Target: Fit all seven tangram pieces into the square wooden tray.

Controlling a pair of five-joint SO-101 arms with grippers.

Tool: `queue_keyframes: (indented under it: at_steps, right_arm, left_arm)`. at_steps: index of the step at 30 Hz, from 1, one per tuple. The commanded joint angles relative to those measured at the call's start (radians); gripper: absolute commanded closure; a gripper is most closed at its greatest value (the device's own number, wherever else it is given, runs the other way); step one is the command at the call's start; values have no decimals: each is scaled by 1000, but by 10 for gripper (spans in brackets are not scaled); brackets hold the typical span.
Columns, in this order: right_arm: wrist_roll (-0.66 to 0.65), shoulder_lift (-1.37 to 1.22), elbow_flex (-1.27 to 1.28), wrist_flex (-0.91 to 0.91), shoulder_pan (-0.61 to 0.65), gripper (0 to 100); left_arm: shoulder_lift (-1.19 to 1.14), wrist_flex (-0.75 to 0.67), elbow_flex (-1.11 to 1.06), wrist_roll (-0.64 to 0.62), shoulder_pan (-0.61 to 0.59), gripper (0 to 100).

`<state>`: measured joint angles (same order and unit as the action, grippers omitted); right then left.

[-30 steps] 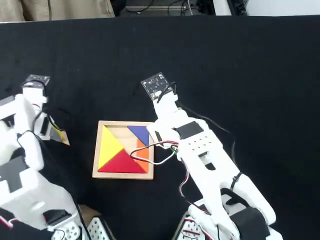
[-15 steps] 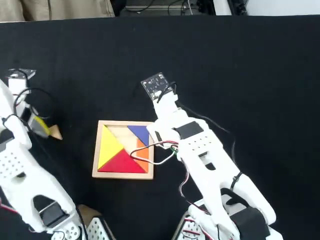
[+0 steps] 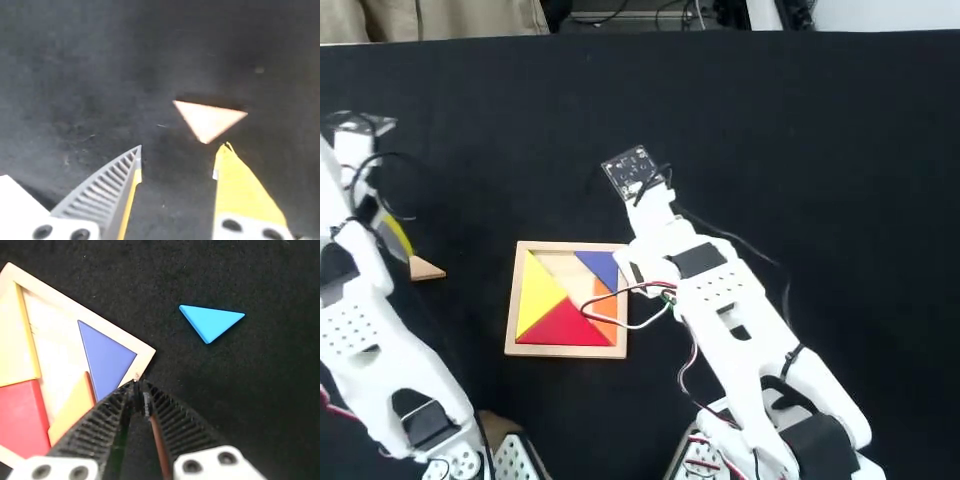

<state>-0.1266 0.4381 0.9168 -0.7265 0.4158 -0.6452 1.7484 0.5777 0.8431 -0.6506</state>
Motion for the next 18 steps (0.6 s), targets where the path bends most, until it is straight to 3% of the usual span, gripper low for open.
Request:
queue_keyframes:
  at_steps: [1, 3, 5, 10, 13, 18]
  right_arm:
    - [-25, 35, -5, 17, -15, 984]
    - [-25, 35, -5, 17, -15, 984]
    - [-25, 35, -5, 17, -17, 984]
    - [-26, 35, -5, 17, -15, 984]
    - [-26, 35, -5, 17, -14, 984]
    - [-26, 35, 4, 17, -14, 984]
  left_arm:
    - [183, 11, -104, 209, 56, 757]
    - [242, 11, -157, 241, 74, 757]
    - [304, 11, -229, 127, 99, 759]
    - [451, -20, -518, -528, 128, 762]
    - [591, -166, -782, -735, 142, 762]
    - [1030, -548, -1290, -936, 205, 758]
